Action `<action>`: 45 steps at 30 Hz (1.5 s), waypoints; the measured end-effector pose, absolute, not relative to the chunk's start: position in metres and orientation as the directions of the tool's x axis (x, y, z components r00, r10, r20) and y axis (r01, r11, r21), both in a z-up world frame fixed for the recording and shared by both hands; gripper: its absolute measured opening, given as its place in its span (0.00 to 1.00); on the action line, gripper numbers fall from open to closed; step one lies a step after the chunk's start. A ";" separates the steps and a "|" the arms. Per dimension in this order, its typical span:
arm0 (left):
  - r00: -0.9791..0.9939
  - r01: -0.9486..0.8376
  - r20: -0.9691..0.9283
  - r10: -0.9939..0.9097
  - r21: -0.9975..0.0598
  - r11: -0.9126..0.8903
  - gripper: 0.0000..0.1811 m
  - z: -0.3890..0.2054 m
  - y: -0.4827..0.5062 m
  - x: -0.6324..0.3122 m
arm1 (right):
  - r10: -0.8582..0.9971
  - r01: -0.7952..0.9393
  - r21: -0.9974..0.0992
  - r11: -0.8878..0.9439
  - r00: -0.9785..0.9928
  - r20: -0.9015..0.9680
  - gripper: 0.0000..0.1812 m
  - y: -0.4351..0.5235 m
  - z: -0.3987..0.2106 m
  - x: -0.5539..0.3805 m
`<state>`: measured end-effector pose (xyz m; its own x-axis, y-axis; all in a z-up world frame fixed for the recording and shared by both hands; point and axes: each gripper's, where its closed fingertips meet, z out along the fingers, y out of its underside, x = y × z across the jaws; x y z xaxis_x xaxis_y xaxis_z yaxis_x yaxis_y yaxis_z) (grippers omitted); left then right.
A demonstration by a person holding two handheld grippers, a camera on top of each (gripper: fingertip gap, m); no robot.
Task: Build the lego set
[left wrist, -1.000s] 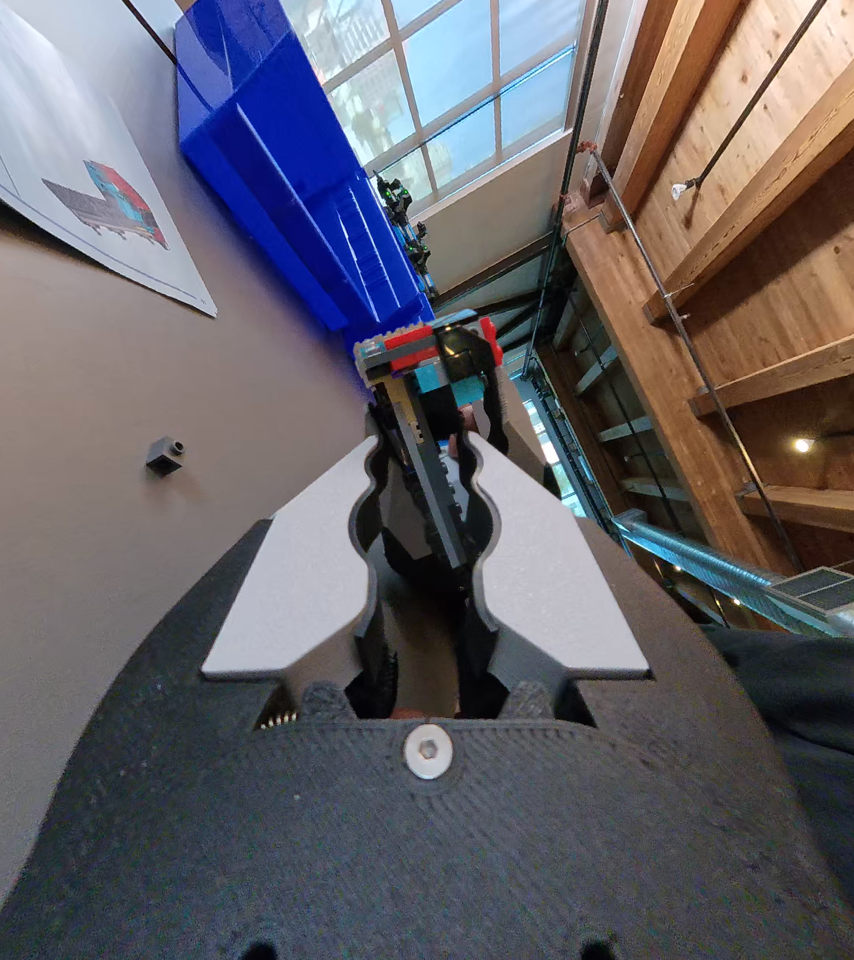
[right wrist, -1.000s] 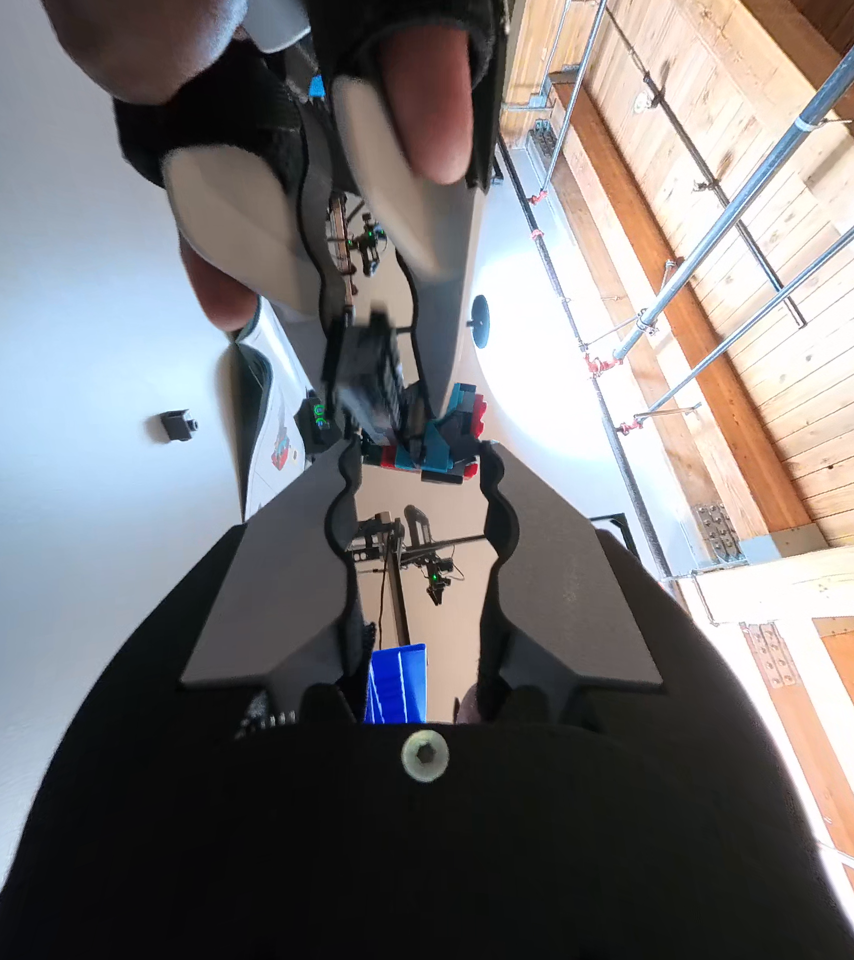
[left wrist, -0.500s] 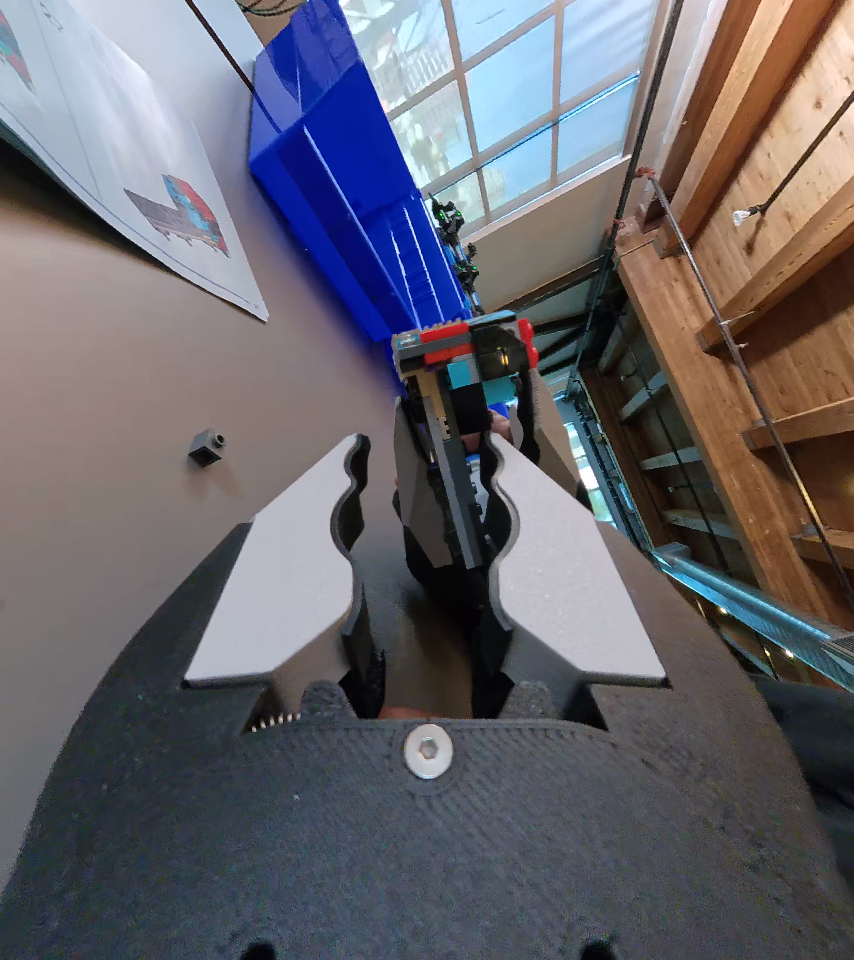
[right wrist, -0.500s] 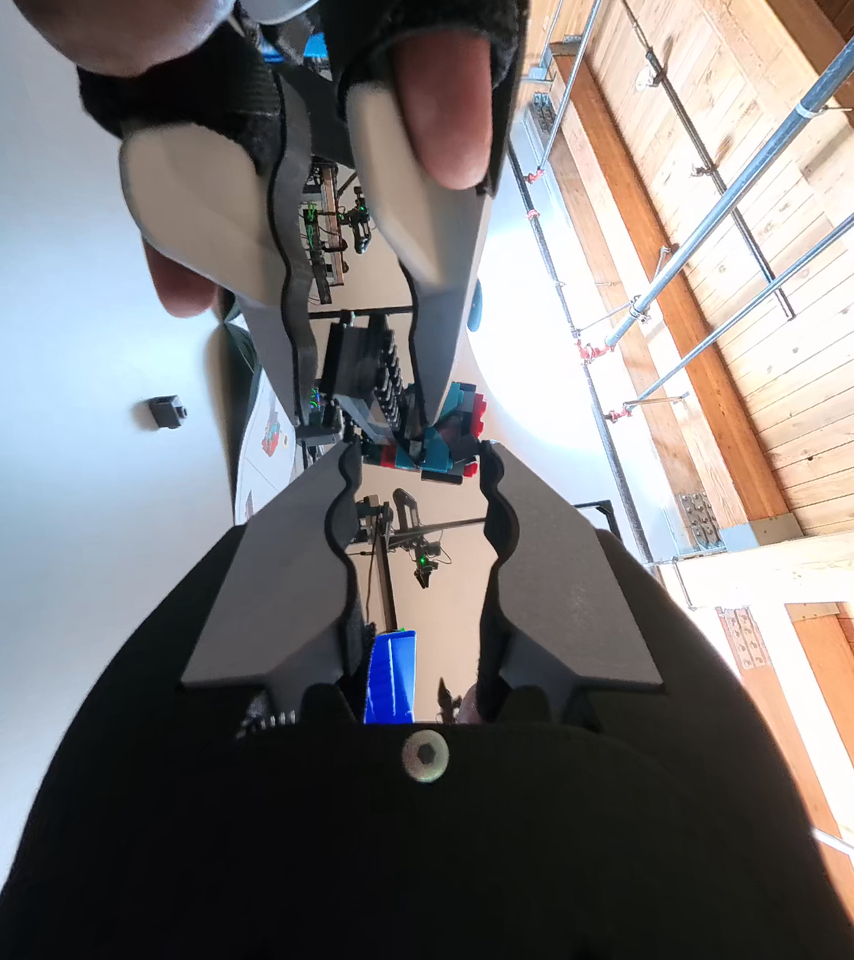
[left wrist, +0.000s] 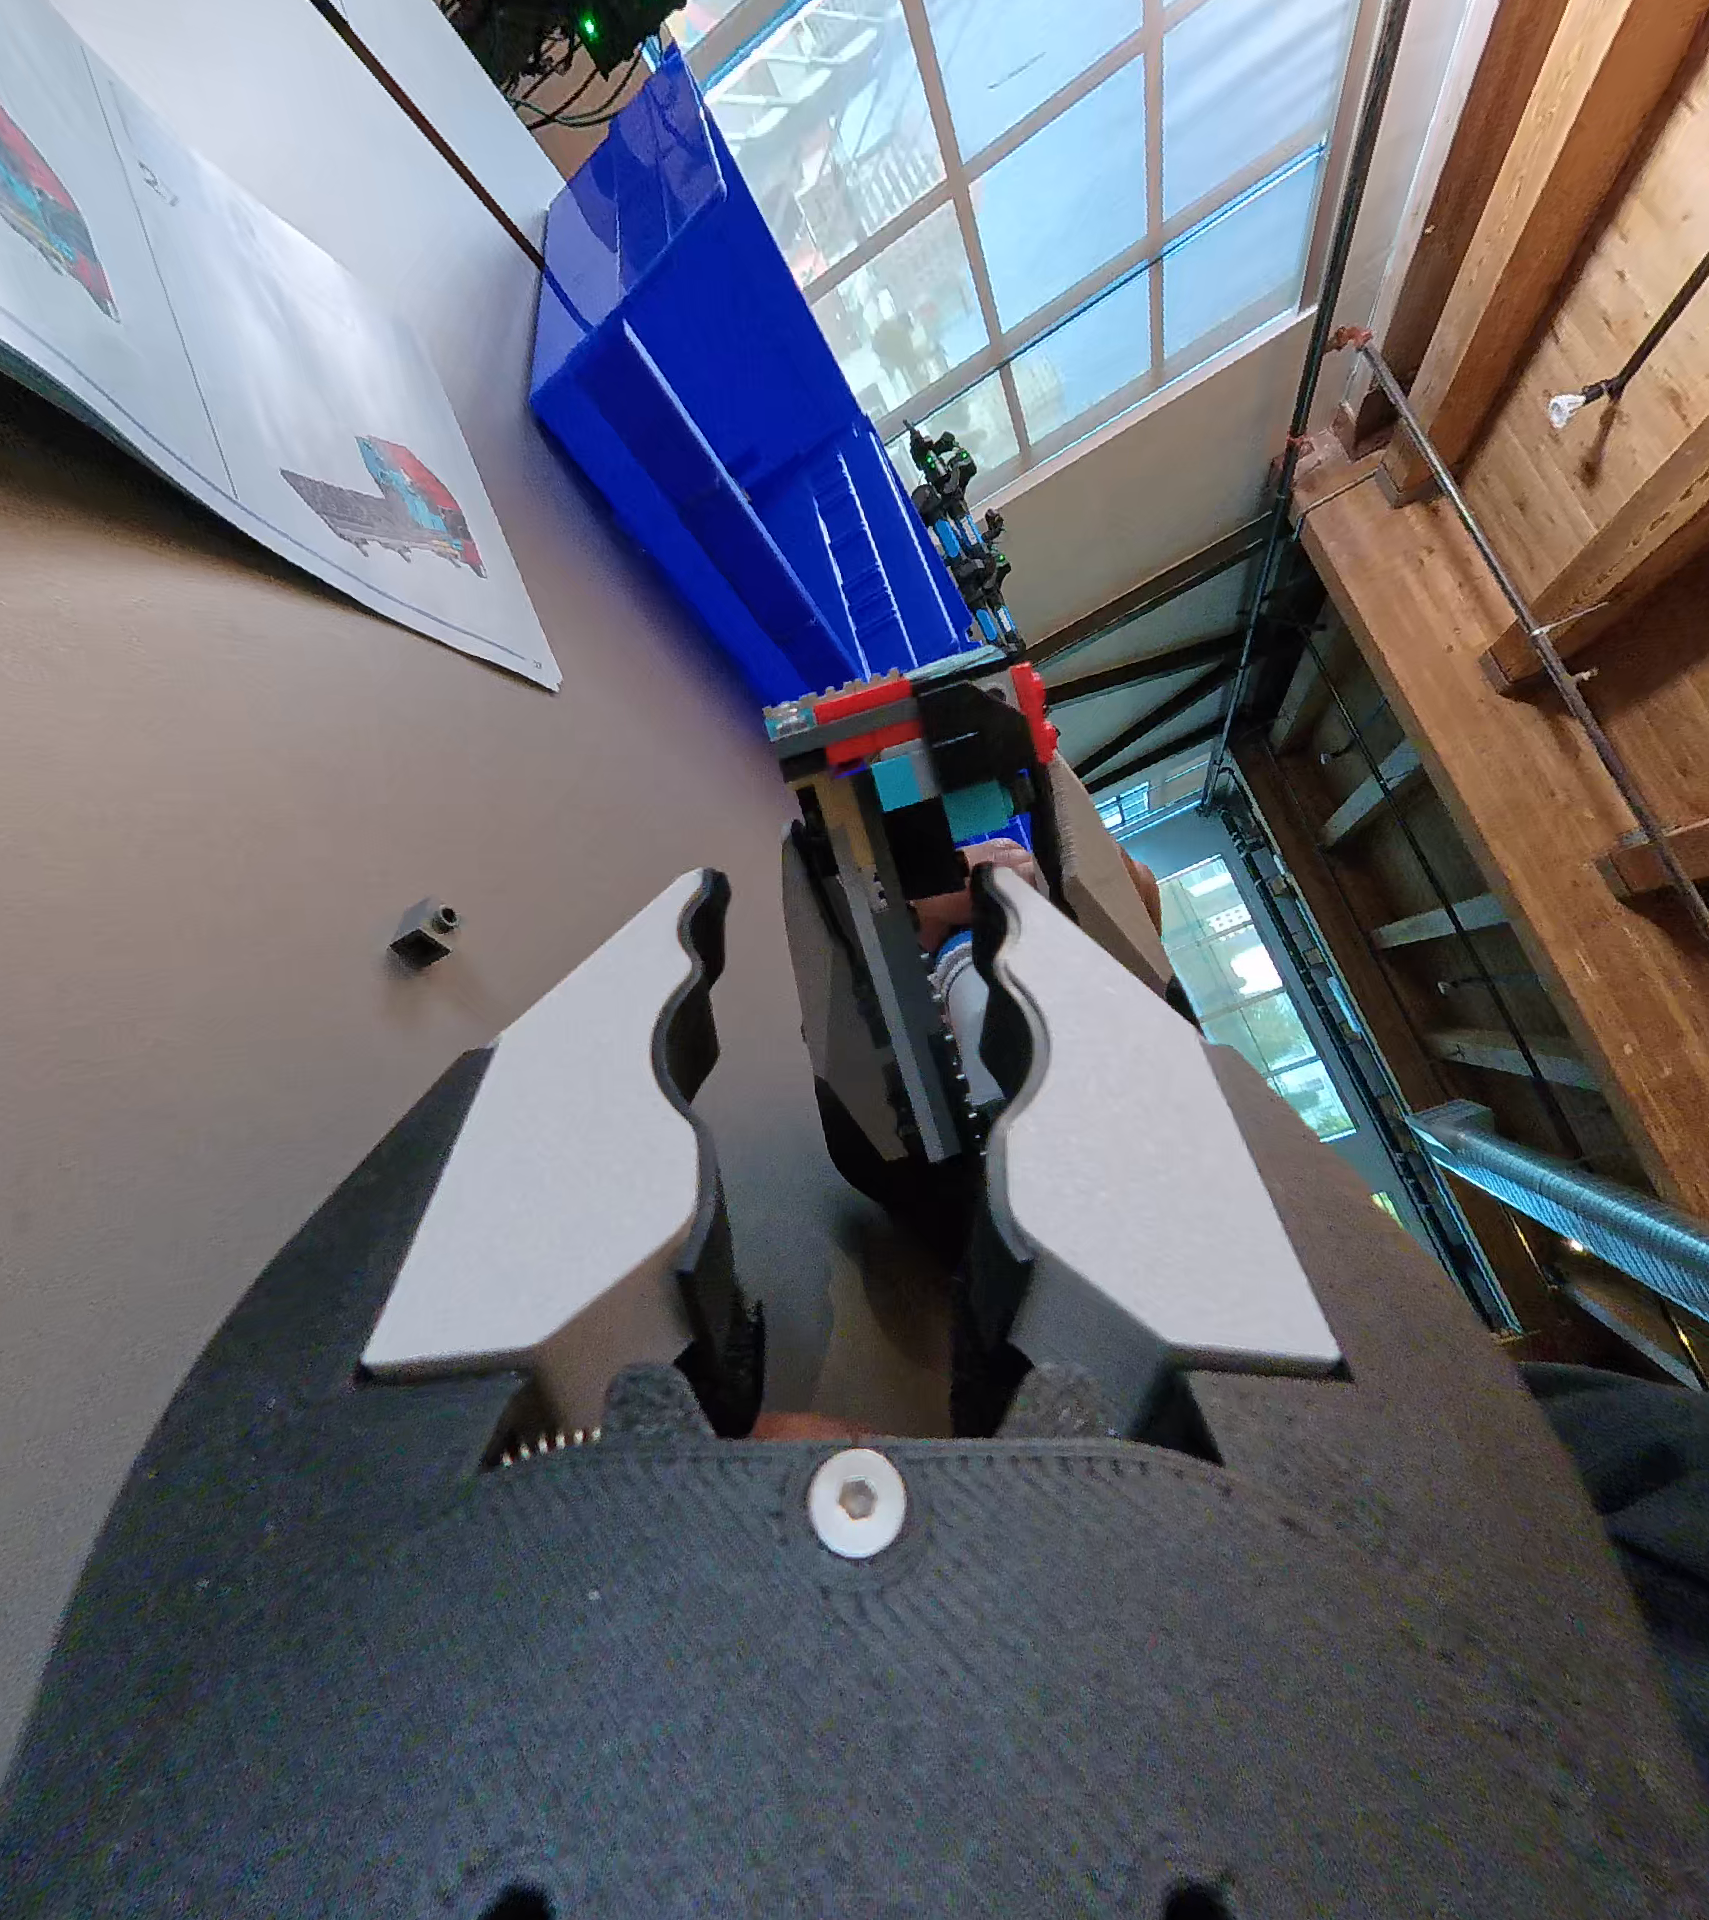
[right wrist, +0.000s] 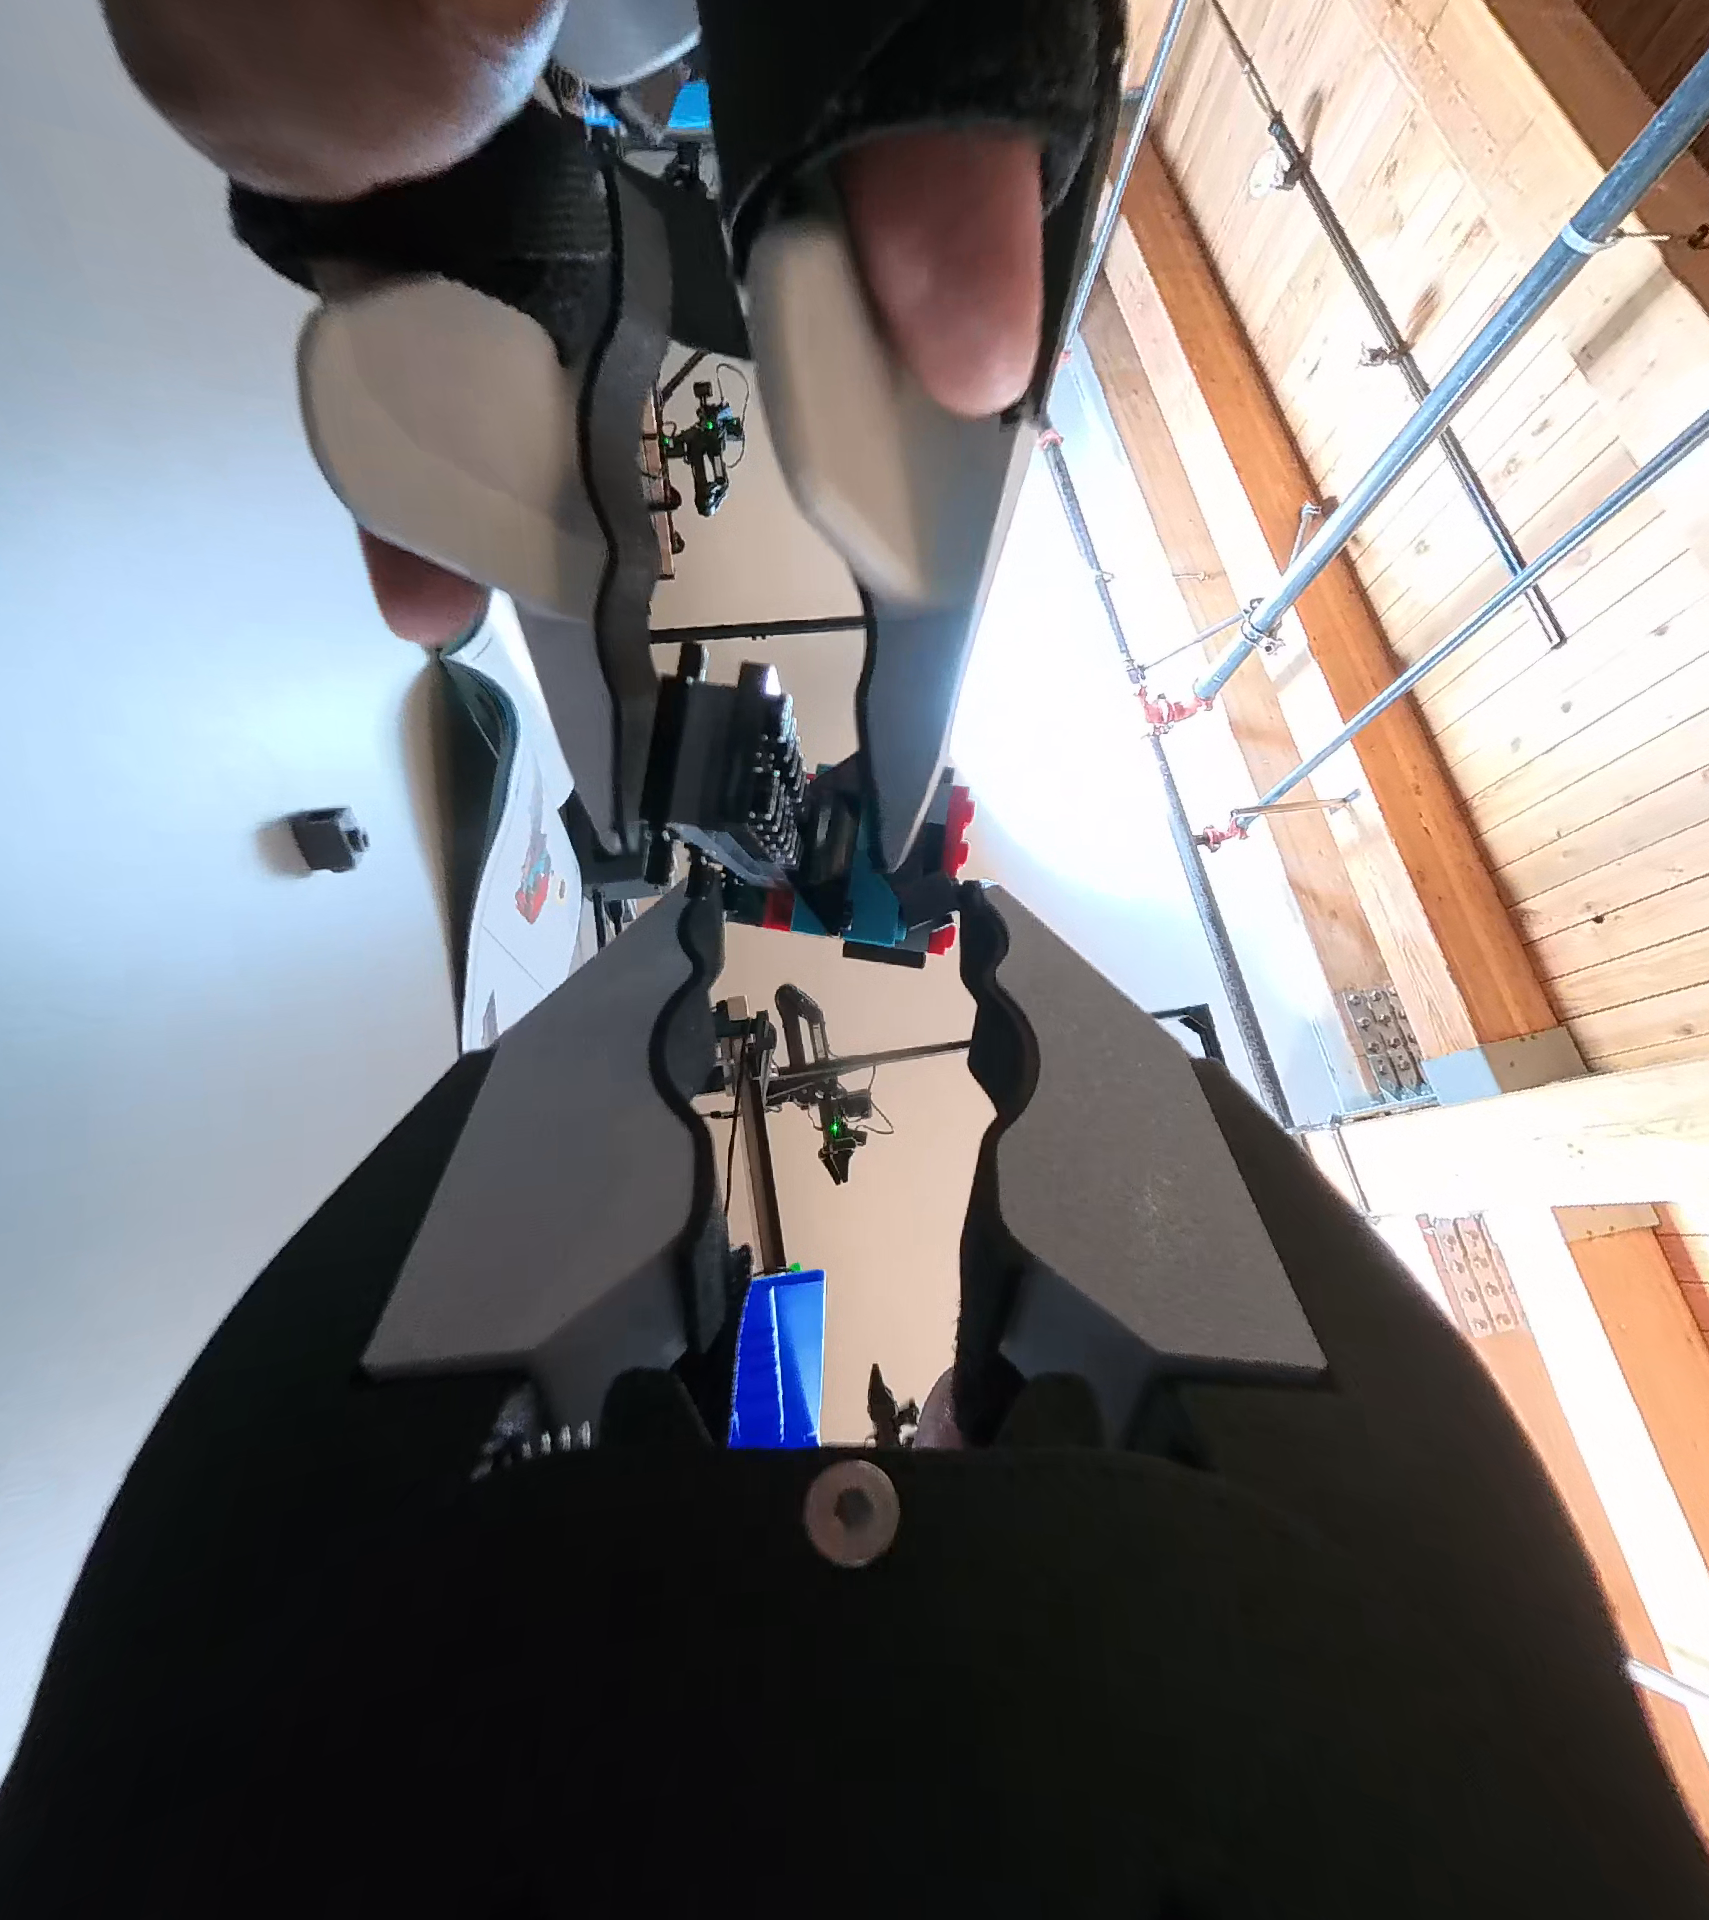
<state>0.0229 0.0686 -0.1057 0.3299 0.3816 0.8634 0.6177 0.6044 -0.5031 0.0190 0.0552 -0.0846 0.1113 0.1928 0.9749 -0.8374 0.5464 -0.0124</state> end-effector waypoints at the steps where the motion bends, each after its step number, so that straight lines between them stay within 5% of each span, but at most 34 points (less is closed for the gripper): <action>1: 0.333 0.616 0.865 0.377 -0.502 0.608 0.25 -0.105 0.069 0.023 | 0.194 -0.839 -0.014 0.544 0.109 0.975 0.25 0.055 -0.085 0.020; 7: 0.356 0.591 0.878 0.321 -0.478 0.650 0.15 -0.098 0.068 0.023 | 0.198 -0.840 -0.018 0.542 0.107 0.974 0.25 0.054 -0.085 0.021; 20: 0.343 0.587 0.911 0.230 -0.399 0.705 0.14 -0.095 0.065 0.021 | 0.220 -0.838 -0.039 0.545 0.098 0.971 0.26 0.055 -0.082 0.020; 45: 0.433 0.547 0.817 0.380 -0.574 0.609 0.14 -0.092 0.068 0.025 | 0.245 -0.845 -0.117 0.521 0.017 0.969 0.26 0.054 -0.078 0.020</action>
